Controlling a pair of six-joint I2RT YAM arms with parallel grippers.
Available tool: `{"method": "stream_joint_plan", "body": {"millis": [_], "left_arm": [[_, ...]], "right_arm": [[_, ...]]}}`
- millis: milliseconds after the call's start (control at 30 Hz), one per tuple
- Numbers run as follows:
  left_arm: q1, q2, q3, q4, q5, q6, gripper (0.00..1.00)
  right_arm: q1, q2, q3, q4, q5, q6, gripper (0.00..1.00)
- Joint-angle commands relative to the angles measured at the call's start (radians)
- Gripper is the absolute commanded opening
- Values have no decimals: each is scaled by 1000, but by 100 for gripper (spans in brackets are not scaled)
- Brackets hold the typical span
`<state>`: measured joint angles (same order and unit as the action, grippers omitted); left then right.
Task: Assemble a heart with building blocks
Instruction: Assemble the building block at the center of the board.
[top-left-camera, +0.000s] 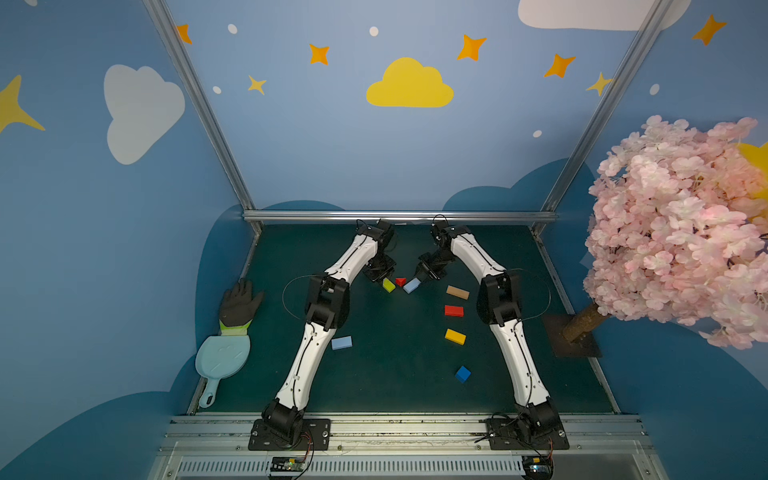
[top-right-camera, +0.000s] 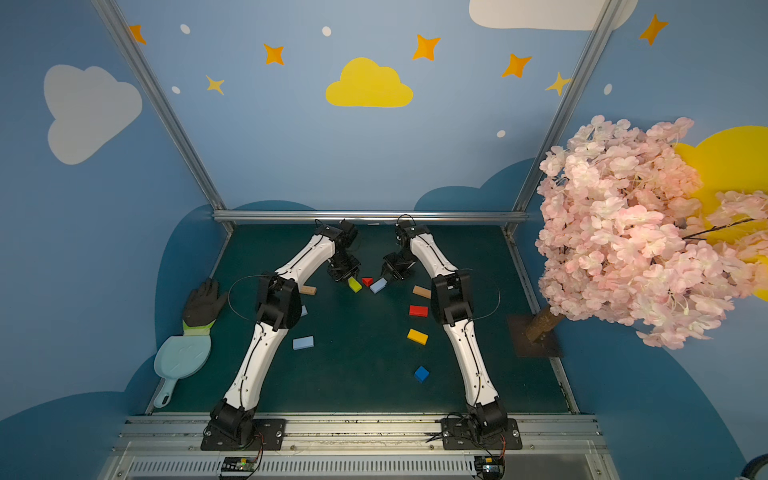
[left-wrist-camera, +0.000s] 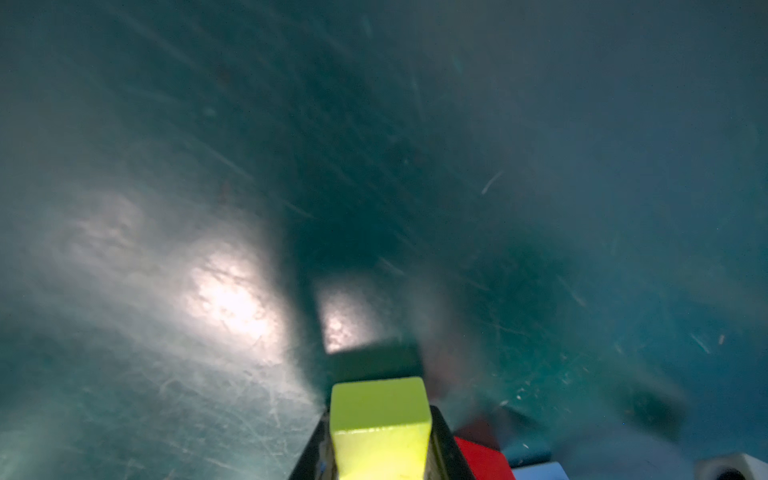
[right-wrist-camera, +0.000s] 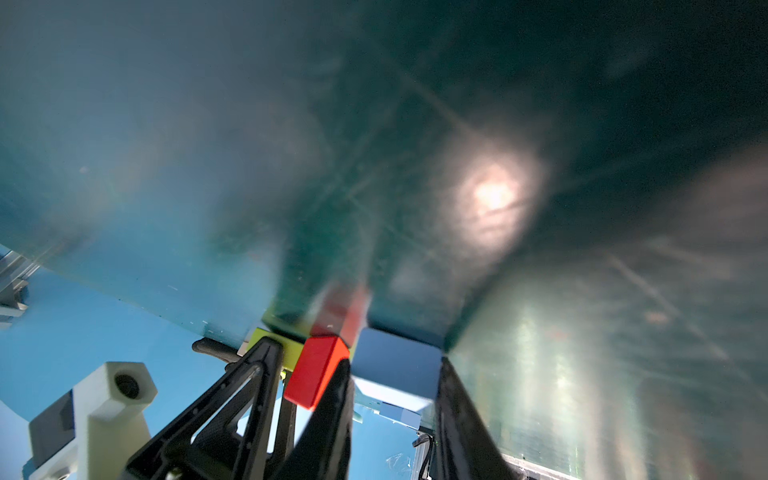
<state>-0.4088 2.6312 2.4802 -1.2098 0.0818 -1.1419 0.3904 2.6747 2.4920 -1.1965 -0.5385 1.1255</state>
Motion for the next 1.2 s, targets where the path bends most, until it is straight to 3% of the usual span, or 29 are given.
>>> {"method": "stream_joint_plan", "body": {"millis": [0, 1167], "left_arm": [[-9, 49, 16, -11, 32, -5, 15], [-7, 83, 77, -25, 33, -16, 15]], "right_arm": [[4, 42, -18, -3, 46, 11, 25], [-8, 21, -19, 45, 77, 37, 23]]}}
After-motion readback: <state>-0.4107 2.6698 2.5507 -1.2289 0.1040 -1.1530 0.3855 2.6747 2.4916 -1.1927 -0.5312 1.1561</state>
